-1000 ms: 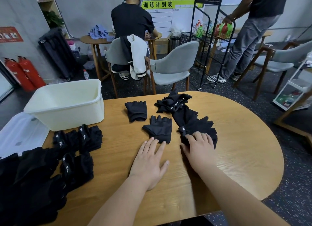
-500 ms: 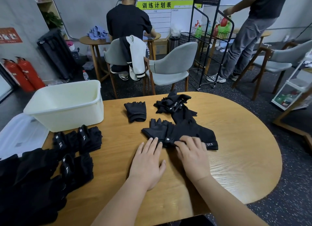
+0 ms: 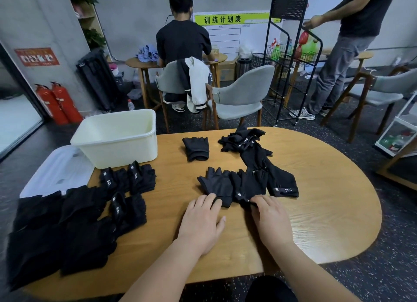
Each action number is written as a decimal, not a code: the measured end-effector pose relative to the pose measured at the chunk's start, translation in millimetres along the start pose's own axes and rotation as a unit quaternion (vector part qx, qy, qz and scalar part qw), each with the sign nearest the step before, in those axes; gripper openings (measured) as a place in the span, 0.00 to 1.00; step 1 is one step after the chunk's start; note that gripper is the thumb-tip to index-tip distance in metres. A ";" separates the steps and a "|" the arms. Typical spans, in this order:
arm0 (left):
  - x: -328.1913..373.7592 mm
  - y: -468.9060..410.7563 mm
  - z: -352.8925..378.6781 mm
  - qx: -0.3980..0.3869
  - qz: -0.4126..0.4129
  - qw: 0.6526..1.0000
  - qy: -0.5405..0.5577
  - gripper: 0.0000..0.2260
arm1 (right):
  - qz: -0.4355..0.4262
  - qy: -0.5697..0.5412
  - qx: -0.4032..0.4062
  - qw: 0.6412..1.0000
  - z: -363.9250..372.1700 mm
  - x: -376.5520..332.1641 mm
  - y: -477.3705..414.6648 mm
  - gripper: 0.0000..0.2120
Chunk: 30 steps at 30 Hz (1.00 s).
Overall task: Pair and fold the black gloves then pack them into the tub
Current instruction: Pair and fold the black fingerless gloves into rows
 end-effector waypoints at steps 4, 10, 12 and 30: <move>-8.0 26.0 -0.7 0.011 -0.001 0.999 0.033 0.24 | 0.058 -0.063 -0.031 0.996 -2.9 -1.4 2.3 0.08; -13.8 58.1 -7.7 0.025 0.005 0.995 0.099 0.20 | 0.181 -0.193 0.014 0.964 -31.4 -31.0 -1.7 0.09; -15.1 64.0 -6.3 0.022 0.006 0.991 0.130 0.21 | 0.133 -0.193 0.027 0.972 -41.0 -52.7 -8.1 0.09; -33.7 86.1 8.8 0.038 -0.041 0.995 0.088 0.27 | -0.074 -0.097 0.095 0.988 -42.0 -102.0 7.7 0.10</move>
Point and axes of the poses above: each hand's wrist, its own y-axis away from the middle knuckle, its own z-axis out of the palm, x = y × z, the point moved 7 cm from there along -y, towards the middle knuckle, and after that the axes turned 1 degree about z, right-handed, at the moved point
